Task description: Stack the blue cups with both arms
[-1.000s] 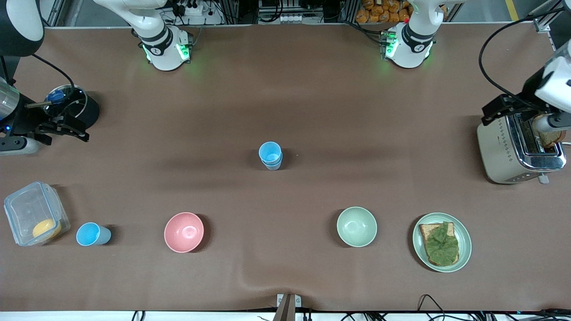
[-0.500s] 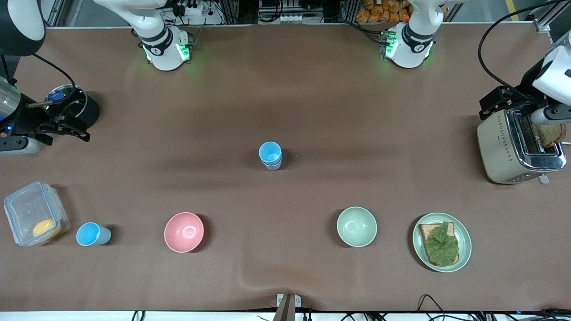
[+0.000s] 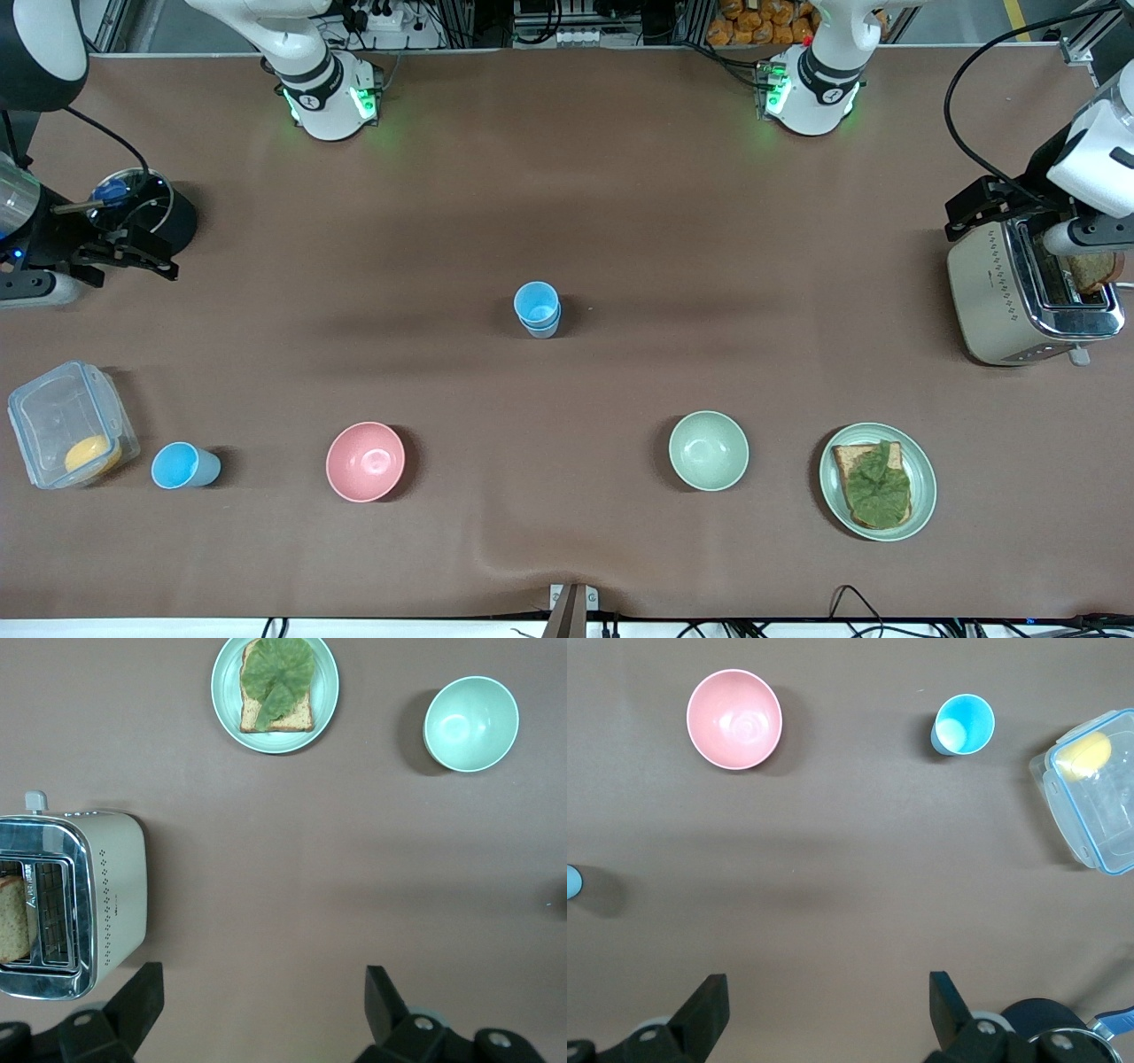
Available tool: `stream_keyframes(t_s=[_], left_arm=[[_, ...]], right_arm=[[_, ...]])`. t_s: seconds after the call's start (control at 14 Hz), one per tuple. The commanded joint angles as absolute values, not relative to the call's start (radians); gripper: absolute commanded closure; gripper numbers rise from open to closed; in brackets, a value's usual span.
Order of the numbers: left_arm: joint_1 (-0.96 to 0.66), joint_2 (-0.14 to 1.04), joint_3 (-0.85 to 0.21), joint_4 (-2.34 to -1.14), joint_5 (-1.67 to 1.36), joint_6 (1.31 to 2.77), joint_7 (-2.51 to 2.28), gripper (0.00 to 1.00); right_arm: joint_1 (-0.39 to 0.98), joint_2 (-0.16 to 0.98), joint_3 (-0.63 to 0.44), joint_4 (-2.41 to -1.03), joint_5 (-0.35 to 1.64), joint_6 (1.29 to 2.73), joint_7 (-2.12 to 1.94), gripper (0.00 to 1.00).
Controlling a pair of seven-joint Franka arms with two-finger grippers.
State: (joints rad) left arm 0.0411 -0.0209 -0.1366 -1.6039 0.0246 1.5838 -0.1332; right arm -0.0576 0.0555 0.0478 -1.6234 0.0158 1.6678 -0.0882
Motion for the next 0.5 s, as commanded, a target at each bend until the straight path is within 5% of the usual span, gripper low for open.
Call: stream_keyframes(t_s=[0.0, 0.43], left_arm=[[0.051, -0.012, -0.138, -1.577, 0.008, 1.557, -0.098, 0.00], [0.040, -0.003, -0.140, -1.580, 0.011, 1.559, -0.097, 0.00]], right_arm=[[-0.054, 0.058, 0.046, -1.606, 0.005, 1.652, -0.086, 0.00], [-0.049, 0.055, 0.048, -1.608, 0.003, 1.651, -0.084, 0.00]])
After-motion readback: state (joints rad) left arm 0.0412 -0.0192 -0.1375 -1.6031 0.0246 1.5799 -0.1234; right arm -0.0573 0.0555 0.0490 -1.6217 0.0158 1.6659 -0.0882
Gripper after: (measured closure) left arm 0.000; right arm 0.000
